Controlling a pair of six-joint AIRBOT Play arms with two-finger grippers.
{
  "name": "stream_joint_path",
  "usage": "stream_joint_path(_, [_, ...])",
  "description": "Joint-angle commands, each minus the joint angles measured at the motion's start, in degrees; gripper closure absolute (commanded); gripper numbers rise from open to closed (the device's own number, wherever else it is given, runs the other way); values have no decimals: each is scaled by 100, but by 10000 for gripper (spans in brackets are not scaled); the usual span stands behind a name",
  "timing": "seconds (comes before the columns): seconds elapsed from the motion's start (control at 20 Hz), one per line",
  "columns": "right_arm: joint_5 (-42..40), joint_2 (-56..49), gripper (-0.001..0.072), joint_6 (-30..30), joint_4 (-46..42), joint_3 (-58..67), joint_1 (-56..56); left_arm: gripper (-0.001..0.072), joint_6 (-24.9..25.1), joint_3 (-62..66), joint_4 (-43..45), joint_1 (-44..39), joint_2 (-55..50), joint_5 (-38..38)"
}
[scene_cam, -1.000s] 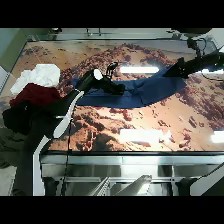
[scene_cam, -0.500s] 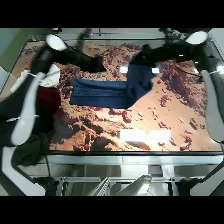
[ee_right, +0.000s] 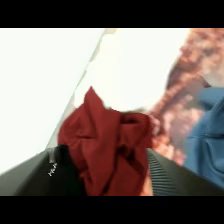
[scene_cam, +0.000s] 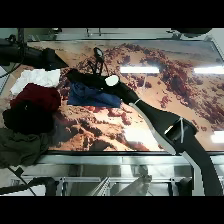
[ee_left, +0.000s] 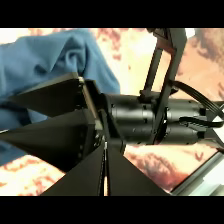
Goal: Fold the shirts.
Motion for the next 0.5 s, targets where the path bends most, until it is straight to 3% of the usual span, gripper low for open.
stream_joint_path(0.0, [258,7,376,-1508,1012,70,168,694,247,-584,-42,243,201,42])
stream_joint_path(0.05, [610,160,606,-1506,949,70,4,694,284,-647,-46,315,201,46])
stream_joint_path(0.1, [922,306,660,-1473,883,70,-190,694,286,-691,-44,378,201,35])
stream_joint_path(0.2, [1714,647,695,-1034,330,68,-713,694,286,-723,-44,540,201,-17])
stream_joint_path(0.25, [2127,839,695,-481,-326,68,-1005,694,289,-719,-50,610,203,-59])
stream_joint_path(0.45, [3893,1423,695,2417,-3383,63,-2168,694,409,-721,-50,791,203,-400])
